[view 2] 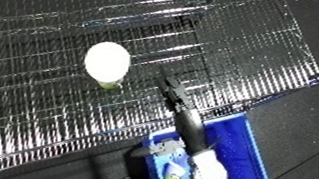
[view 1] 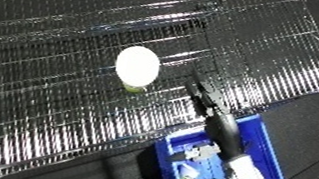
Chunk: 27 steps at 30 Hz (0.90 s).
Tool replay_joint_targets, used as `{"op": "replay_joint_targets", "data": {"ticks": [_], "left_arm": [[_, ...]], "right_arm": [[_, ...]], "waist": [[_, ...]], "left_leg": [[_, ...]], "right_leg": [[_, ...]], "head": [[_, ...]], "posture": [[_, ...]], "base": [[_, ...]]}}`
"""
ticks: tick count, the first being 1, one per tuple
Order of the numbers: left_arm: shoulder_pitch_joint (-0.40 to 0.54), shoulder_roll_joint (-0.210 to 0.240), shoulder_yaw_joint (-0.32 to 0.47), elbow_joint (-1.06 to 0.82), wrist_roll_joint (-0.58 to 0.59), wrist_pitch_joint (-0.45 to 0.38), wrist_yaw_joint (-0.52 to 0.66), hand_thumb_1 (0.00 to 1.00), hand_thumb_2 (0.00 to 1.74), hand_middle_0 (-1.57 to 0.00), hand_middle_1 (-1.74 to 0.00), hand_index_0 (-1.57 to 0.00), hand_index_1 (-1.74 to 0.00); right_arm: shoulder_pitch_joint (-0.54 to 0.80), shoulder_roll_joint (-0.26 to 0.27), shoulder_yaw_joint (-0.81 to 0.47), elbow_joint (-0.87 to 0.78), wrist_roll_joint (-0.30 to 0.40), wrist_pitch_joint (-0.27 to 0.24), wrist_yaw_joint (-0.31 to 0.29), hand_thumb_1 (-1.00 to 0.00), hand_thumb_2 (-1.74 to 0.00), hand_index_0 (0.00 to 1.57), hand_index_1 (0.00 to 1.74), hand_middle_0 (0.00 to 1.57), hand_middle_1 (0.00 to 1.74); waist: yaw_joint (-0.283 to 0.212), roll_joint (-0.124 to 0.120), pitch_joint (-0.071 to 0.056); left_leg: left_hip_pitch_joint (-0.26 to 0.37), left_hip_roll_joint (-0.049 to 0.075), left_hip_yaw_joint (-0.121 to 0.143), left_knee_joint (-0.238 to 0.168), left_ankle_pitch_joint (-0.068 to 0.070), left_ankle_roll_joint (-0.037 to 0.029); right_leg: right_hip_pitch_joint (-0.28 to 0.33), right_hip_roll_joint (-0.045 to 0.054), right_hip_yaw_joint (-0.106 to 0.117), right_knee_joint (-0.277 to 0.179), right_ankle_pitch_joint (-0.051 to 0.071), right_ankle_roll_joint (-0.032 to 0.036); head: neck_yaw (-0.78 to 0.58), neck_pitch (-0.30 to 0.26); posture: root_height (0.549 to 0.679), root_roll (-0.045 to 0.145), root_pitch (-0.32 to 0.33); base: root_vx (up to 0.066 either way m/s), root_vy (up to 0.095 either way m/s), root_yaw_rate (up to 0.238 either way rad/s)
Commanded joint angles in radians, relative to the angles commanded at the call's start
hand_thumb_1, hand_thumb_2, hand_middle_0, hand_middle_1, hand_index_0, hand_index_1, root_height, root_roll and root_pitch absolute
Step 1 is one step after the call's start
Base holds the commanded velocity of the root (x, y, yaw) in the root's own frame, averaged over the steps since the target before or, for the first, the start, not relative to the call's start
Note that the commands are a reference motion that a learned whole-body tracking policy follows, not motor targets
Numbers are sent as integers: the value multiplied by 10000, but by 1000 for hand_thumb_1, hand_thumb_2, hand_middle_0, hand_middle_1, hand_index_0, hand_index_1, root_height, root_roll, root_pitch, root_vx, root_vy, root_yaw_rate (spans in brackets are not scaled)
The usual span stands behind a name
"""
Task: Pick up the object and place it into the box
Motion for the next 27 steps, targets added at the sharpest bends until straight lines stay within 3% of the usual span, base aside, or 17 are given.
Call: {"op": "replay_joint_targets", "data": {"ticks": [7,11,27], "left_arm": [[-147,-22,-127,4,-82,7,73,1000,1740,-1570,-1740,-1570,-1740],[-191,-9,-210,-26,-122,-1,148,1000,1740,-1570,-1740,-1570,-1740],[-517,174,-394,-263,-209,111,420,1000,1740,-1570,-1740,-1570,-1740]], "right_arm": [[-561,39,27,255,137,-36,-315,0,0,0,0,0,0],[-762,13,-9,330,41,-114,-626,0,0,0,0,0,0],[-2149,-252,244,990,-365,368,-1732,0,0,0,0,0,0]], "waist": [[41,76,61],[56,111,70],[260,240,70]], "left_leg": [[-182,-31,32,118,-65,27],[-333,-36,46,156,-52,44],[-1164,-68,44,544,-84,100]], "right_leg": [[-261,4,23,197,-50,-13],[-445,6,23,277,-34,-3],[-1266,-33,-147,634,-50,-57]], "head": [[123,152],[169,507],[569,1559]], "posture": [[597,60,-34],[595,59,-27],[586,57,15]], "base": [[47,19,42],[35,6,55],[8,-6,49]]}}
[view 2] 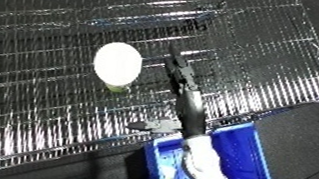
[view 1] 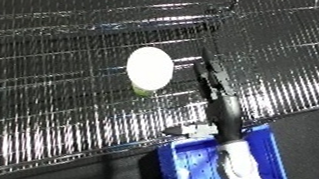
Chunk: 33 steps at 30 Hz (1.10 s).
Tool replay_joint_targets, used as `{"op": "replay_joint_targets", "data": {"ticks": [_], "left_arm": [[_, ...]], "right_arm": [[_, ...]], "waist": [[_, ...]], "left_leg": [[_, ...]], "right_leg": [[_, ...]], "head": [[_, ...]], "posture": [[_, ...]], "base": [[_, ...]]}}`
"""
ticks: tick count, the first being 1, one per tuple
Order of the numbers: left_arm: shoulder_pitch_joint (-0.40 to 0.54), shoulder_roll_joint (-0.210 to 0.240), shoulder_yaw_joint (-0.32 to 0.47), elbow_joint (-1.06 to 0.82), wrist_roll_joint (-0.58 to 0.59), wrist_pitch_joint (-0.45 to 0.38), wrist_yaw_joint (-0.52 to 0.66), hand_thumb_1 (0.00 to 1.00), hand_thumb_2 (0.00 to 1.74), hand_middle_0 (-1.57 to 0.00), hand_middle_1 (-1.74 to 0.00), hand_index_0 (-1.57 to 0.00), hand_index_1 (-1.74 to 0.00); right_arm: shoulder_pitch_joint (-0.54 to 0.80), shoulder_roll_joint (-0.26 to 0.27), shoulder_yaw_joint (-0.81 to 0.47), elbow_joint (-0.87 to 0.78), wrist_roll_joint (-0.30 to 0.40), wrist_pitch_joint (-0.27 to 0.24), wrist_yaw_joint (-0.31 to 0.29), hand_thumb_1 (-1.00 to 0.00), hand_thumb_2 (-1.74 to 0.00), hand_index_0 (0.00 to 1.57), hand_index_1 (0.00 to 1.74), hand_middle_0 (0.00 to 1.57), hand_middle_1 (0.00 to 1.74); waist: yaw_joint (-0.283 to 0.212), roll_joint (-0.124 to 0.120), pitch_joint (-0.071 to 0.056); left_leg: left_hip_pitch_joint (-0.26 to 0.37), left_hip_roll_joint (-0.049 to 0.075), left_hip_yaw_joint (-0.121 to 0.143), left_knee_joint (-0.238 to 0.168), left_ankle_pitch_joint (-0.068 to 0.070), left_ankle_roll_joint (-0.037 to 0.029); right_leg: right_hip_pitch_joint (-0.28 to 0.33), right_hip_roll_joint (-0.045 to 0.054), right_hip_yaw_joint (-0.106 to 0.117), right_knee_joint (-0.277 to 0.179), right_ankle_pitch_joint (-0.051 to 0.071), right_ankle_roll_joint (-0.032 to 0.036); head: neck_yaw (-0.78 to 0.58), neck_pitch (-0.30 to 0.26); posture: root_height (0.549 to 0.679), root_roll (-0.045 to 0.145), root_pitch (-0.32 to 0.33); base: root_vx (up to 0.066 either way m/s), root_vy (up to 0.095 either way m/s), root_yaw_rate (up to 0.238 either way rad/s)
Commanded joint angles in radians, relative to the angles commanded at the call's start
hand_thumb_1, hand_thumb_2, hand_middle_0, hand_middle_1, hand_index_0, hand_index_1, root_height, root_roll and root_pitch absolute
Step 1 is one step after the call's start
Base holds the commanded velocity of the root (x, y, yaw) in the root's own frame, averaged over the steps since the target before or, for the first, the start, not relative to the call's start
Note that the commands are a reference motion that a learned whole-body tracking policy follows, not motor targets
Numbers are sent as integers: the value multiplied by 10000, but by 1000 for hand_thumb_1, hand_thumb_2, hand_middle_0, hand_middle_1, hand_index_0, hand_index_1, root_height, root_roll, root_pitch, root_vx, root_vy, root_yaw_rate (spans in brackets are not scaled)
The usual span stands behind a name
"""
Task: Pick up the object and place it into the box
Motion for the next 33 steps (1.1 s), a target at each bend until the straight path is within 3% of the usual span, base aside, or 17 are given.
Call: {"op": "replay_joint_targets", "data": {"ticks": [11,19,33], "left_arm": [[-420,68,-330,-7,-189,-51,223,1000,1740,-1570,-1740,-1570,-1740],[-743,159,-515,18,-380,-106,449,1000,1740,-1570,-1740,-1570,-1740],[-1005,31,-718,83,-468,-198,279,1000,1740,-1570,-1740,-1570,-1740]], "right_arm": [[-1428,-247,548,1231,123,218,-76,0,0,0,0,0,0],[-2507,-387,1009,2318,348,422,49,0,0,0,0,0,0],[-3797,-357,1651,3349,528,678,338,-700,-1218,1099,1218,1099,1218]], "waist": [[261,134,0],[467,274,0],[662,412,0]], "left_leg": [[-520,-93,3,310,-62,29],[-901,-181,-33,435,-34,51],[-923,-290,-72,137,21,42]], "right_leg": [[-473,-66,-215,225,-63,-44],[-807,-85,-291,358,-98,-63],[-849,-49,-271,133,-74,-131]], "head": [[418,569],[797,989],[1446,1366]], "posture": [[580,58,40],[576,58,61],[581,60,82]], "base": [[-4,3,43],[-29,5,60],[-38,6,36]]}}
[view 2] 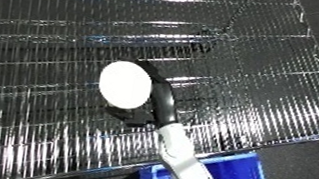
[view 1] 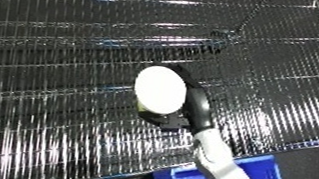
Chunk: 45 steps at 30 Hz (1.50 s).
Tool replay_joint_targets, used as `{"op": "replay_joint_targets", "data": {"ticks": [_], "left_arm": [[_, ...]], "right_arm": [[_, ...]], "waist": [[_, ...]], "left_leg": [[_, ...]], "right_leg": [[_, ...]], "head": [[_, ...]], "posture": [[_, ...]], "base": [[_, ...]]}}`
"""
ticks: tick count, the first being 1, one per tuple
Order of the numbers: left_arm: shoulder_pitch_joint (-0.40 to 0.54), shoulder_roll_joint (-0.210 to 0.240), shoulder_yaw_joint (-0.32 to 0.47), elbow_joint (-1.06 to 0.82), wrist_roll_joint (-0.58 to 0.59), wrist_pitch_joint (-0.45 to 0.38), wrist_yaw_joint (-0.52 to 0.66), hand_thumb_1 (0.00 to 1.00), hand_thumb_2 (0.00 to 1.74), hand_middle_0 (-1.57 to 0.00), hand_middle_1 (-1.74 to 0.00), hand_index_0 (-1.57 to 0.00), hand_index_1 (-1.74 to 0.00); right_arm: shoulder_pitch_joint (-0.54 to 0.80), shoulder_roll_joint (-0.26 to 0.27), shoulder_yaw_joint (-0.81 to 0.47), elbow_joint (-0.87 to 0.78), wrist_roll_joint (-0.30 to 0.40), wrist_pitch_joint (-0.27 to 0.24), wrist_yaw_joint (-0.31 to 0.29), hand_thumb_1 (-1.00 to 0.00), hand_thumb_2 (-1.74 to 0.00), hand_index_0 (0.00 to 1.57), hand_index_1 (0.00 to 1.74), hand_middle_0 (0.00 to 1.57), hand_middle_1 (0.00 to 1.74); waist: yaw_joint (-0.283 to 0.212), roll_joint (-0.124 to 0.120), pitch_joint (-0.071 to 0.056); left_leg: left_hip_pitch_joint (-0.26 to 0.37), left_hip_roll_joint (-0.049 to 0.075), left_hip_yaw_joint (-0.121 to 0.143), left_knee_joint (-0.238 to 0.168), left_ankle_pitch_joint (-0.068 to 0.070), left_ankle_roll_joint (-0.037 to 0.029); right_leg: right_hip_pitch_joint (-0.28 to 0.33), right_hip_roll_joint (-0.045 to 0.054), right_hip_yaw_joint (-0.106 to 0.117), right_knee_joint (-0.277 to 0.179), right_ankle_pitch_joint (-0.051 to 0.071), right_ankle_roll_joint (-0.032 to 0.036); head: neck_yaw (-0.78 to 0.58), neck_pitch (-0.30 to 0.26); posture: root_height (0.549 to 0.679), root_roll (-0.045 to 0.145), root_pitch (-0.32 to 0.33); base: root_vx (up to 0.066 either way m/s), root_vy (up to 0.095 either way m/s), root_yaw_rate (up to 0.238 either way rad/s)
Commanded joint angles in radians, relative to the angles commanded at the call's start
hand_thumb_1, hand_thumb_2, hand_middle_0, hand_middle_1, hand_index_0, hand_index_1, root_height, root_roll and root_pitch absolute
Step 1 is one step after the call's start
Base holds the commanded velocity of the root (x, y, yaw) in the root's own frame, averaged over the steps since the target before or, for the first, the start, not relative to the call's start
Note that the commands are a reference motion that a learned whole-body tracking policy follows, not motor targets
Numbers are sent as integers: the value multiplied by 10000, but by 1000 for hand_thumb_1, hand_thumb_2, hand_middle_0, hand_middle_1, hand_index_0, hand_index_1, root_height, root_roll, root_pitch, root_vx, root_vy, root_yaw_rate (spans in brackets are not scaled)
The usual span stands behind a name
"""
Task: Pick up the object and place it into the box
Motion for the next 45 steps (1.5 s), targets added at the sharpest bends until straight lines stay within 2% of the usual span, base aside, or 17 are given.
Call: {"op": "replay_joint_targets", "data": {"ticks": [4,10,11,13,14,15,17,21,24,30,31,32,34,36,41,42,45], "left_arm": [[10,-72,13,52,63,-31,-47,1000,1740,-1570,-1740,-1570,-1740],[119,-143,139,59,153,-106,-189,1000,1740,-1570,-1740,-1570,-1740],[173,-137,209,56,166,-149,-213,1000,1740,-1570,-1740,-1570,-1740],[201,-130,242,56,171,-174,-218,1000,1740,-1570,-1740,-1570,-1740],[269,-125,324,64,205,-239,-222,1000,1740,-1570,-1740,-1570,-1740],[269,-125,324,64,205,-239,-222,1000,1740,-1570,-1740,-1570,-1740],[357,-138,439,77,282,-305,-212,1000,1740,-1570,-1740,-1570,-1740],[431,-157,584,114,346,-336,-246,1000,1740,-1570,-1740,-1570,-1740],[576,-210,781,171,474,-335,-336,1000,1740,-1570,-1740,-1570,-1740],[620,-214,814,171,499,-322,-351,1000,1740,-1570,-1740,-1570,-1740],[681,-221,895,160,536,-312,-366,1000,1740,-1570,-1740,-1570,-1740],[867,-240,1151,112,644,-286,-421,1000,1740,-1570,-1740,-1570,-1740],[1085,-257,1459,35,761,-255,-491,1000,1740,-1570,-1740,-1570,-1740],[1188,-247,1606,-47,786,-239,-534,1000,1740,-1570,-1740,-1570,-1740],[1299,-215,1766,-158,787,-270,-582,1000,1740,-1570,-1740,-1570,-1740],[1327,-213,1803,-179,797,-342,-582,1000,1740,-1570,-1740,-1570,-1740],[1370,-254,1851,-213,808,-534,-549,1000,1740,-1570,-1740,-1570,-1740]], "right_arm": [[42,30,-25,-23,10,89,-86,-700,-1218,1099,1218,1099,1218],[428,0,-309,-326,29,-243,-224,-700,-1218,1099,1218,1099,1218],[676,-17,-473,-740,31,-404,-319,-700,-1218,1099,1218,1099,1218],[827,-13,-558,-1008,35,-458,-378,-700,-1218,1099,1218,1099,1218],[1193,18,-760,-1680,-13,-565,-522,-700,-1218,1099,1218,1099,1218],[1193,18,-760,-1680,-13,-565,-522,-700,-1218,1099,1218,1099,1218],[1690,97,-1023,-2623,-289,-616,-726,-700,-1218,1099,1218,1099,1218],[2122,126,-1275,-3448,-587,-612,-889,-700,-1218,1099,1218,1099,1218],[2789,144,-1624,-4330,-705,-658,-927,-700,-1218,1099,1218,1099,1218],[2957,159,-1703,-4502,-713,-662,-926,-700,-1218,1099,1218,1099,1218],[3225,182,-1839,-4709,-818,-737,-944,-700,-1218,1099,1218,1099,1218],[4070,207,-2268,-5370,-1071,-920,-1095,-700,-1218,1099,1218,1099,1218],[5086,212,-2786,-6125,-1284,-1144,-1298,-700,-1218,1099,1218,1099,1218],[5611,167,-3068,-6443,-1261,-1246,-1455,-700,-1218,1099,1218,1099,1218],[6336,89,-3525,-6783,-1338,-1397,-1694,-700,-1218,1099,1218,1099,1218],[6612,13,-3694,-6931,-1339,-1447,-1756,-700,-1218,1099,1218,1099,1218],[7081,-75,-3950,-7084,-1096,-1834,-1655,-700,-1218,1099,1218,1099,1218]], "waist": [[-15,-16,0],[-115,-65,0],[-194,-96,0],[-238,-114,0],[-352,-163,0],[-352,-163,0],[-512,-239,0],[-671,-321,-2],[-866,-441,-85],[-896,-466,-124],[-962,-492,-164],[-1172,-564,-297],[-1429,-645,-445],[-1562,-673,-503],[-1813,-698,-511],[-1941,-699,-486],[-2154,-663,-435]], "left_leg": [[110,-3,0,-157,43,-11],[463,9,0,-614,149,-37],[613,28,7,-827,203,-53],[688,39,12,-937,233,-62],[867,72,25,-1181,295,-78],[867,72,25,-1181,295,-78],[1126,140,48,-1454,356,-95],[1391,241,91,-1686,396,-126],[1724,384,147,-1976,445,-164],[1790,411,156,-2033,456,-170],[1867,443,177,-2081,449,-176],[2074,547,264,-2202,423,-185],[2315,665,368,-2340,388,-192],[2423,712,429,-2408,370,-188],[2619,785,536,-2601,384,-188],[2695,823,599,-2720,426,-194],[2808,871,699,-2913,507,-213]], "right_leg": [[89,17,20,-116,41,4],[379,56,83,-460,151,34],[499,92,120,-603,191,60],[560,113,139,-679,214,74],[712,165,189,-866,270,106],[712,165,189,-866,270,106],[946,227,262,-1115,344,146],[1201,257,321,-1353,404,183],[1533,279,387,-1677,486,213],[1597,286,401,-1744,507,218],[1675,295,430,-1823,524,230],[1888,323,517,-2046,576,261],[2128,368,631,-2299,635,292],[2233,408,701,-2417,661,303],[2392,498,832,-2652,740,342],[2425,555,895,-2750,791,357],[2451,631,999,-2881,857,379]], "head": [[45,3],[5,29],[-121,-29],[-177,-38],[-282,-78],[-282,-78],[-338,-91],[-303,-216],[-276,-387],[-276,-387],[-171,-407],[105,-300],[284,-230],[564,-141],[1136,33],[1298,91],[1671,208]], "posture": [[583,60,81],[590,61,79],[593,60,78],[594,59,77],[597,58,75],[597,58,75],[602,57,70],[606,56,63],[612,56,55],[613,56,54],[614,56,53],[619,57,53],[624,58,52],[626,59,53],[630,60,56],[631,61,59],[633,64,63]], "base": [[-33,6,-7],[-42,2,-29],[-48,5,-79],[-49,5,-87],[-67,0,-139],[-67,0,-139],[-66,-9,-144],[-59,-9,-137],[-39,-9,-123],[-4,-2,-18],[-31,-13,-213],[-59,-11,-391],[-70,-9,-447],[-51,-2,-329],[-42,12,-204],[-52,32,-200],[-55,56,-227]]}}
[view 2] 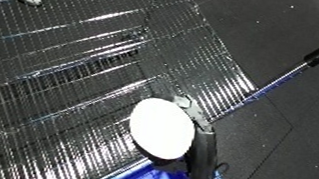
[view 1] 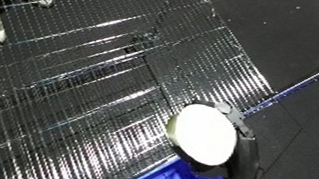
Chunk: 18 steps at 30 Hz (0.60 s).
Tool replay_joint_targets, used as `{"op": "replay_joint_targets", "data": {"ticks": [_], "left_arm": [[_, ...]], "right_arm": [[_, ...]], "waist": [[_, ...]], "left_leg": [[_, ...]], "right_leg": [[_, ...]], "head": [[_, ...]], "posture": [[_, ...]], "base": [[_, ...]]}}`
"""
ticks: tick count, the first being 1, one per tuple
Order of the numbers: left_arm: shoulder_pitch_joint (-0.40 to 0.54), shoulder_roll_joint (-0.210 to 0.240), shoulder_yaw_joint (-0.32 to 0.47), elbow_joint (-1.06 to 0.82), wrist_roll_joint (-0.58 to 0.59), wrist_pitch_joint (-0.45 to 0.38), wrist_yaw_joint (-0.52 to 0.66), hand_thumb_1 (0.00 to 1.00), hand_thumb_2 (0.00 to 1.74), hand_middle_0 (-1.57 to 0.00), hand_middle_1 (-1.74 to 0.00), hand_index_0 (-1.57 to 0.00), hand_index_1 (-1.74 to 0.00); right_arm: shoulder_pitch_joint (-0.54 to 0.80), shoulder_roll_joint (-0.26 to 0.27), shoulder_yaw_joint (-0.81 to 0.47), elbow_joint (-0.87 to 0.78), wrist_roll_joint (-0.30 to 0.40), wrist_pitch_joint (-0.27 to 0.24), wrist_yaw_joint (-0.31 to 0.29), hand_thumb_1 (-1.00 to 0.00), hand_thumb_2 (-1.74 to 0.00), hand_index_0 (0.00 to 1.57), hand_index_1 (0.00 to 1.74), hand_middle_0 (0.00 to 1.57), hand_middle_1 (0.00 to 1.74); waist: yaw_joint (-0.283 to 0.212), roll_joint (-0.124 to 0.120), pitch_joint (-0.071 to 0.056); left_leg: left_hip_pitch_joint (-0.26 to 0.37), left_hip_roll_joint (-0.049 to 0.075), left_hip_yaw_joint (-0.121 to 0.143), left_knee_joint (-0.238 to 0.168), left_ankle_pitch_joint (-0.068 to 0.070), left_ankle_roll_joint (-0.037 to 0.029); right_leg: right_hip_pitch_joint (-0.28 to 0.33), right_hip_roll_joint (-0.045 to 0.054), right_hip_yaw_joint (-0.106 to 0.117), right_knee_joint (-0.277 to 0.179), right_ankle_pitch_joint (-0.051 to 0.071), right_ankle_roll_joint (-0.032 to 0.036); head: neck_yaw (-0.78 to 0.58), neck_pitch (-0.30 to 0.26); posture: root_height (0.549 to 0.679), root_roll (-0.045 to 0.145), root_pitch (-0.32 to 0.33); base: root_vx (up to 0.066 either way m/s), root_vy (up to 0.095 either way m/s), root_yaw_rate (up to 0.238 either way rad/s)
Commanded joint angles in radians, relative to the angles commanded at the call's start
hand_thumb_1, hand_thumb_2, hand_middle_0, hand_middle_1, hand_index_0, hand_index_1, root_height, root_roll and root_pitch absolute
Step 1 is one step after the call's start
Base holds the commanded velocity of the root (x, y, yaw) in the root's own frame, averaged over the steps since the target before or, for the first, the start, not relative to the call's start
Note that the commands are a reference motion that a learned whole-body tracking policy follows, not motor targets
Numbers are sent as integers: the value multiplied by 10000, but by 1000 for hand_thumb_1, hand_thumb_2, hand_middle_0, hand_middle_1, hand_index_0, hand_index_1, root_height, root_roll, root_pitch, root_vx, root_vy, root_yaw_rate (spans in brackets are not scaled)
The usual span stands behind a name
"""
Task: Pick up the object and place it into the box
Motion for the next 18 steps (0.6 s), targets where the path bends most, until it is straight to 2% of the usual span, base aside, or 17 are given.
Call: {"op": "replay_joint_targets", "data": {"ticks": [6,10,15,18], "left_arm": [[89,-189,55,-40,-60,-506,107,1000,1740,-1570,-1740,-1570,-1740],[177,-297,65,-26,-119,-752,236,1000,1740,-1570,-1740,-1570,-1740],[271,-386,27,68,-227,-1048,362,1000,1740,-1570,-1740,-1570,-1740],[270,-427,-44,130,-265,-1191,444,1000,1740,-1570,-1740,-1570,-1740]], "right_arm": [[1100,-59,-587,237,206,-994,-57,-700,-1218,1099,1218,1099,1218],[1682,-41,-852,610,374,-1269,21,-700,-1218,1099,1218,1099,1218],[2070,-118,-987,1172,720,-1474,113,-700,-1218,1099,1218,1099,1218],[2171,-147,-1011,1478,963,-1593,147,-550,-957,864,957,864,957]], "waist": [[-497,172,147],[-814,283,234],[-1117,435,334],[-1232,526,372]], "left_leg": [[233,83,217,-260,103,-50],[401,130,366,-336,92,-79],[636,130,514,-502,108,-89],[744,100,564,-619,131,-96]], "right_leg": [[22,58,198,-103,16,14],[58,36,314,-184,19,9],[122,17,448,-365,49,-15],[148,22,505,-451,61,-27]], "head": [[505,13],[747,-36],[995,-44],[1220,-63]], "posture": [[635,74,69],[636,82,68],[638,89,67],[639,92,67]], "base": [[-49,91,-216],[-22,95,-201],[-3,84,-160],[-4,60,-109]]}}
